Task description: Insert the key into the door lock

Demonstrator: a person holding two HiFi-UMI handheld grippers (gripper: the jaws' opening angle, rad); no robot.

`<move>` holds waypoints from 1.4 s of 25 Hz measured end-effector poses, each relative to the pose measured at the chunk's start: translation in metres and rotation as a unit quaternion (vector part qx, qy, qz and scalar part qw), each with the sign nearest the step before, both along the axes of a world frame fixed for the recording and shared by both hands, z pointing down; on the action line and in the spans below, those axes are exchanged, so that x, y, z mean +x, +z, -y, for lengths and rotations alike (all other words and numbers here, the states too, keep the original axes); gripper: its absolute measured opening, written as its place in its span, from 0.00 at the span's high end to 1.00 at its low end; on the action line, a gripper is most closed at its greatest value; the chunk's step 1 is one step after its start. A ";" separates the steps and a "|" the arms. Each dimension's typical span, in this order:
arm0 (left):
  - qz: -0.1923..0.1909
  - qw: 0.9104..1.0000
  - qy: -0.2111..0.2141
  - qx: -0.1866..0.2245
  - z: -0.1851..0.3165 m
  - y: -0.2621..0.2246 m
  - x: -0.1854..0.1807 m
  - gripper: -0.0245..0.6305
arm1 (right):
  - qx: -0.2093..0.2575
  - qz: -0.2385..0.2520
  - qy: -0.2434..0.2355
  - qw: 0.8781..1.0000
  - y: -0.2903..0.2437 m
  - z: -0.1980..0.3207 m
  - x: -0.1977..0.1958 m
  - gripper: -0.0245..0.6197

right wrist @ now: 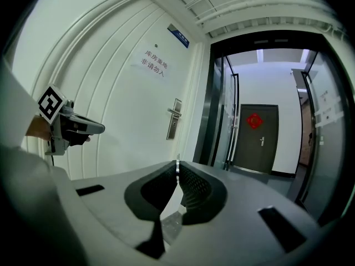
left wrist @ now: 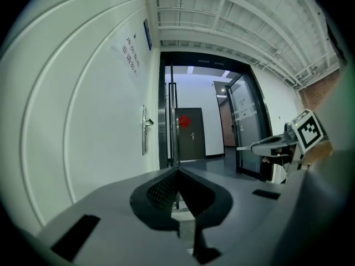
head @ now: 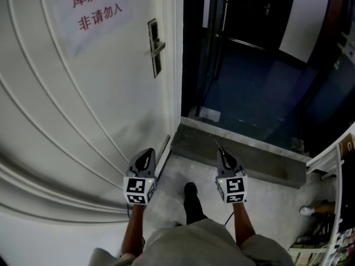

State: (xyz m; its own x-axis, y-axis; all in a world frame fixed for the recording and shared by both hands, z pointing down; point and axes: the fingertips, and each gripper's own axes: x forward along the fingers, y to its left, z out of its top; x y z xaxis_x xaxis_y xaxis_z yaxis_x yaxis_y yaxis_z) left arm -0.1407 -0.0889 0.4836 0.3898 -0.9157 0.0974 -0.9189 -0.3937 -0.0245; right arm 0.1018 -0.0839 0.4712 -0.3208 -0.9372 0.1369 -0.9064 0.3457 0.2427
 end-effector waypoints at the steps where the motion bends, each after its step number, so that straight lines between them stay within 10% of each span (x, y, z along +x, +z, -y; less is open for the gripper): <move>1: 0.000 1.000 -0.002 -0.003 0.006 0.002 -0.001 0.94 | 0.000 0.001 -0.002 1.000 0.001 0.008 -0.001 0.92; 35: 0.017 0.997 -0.075 0.012 0.389 -0.028 0.018 0.94 | 0.011 0.019 -0.081 0.997 -0.017 0.430 0.009 0.92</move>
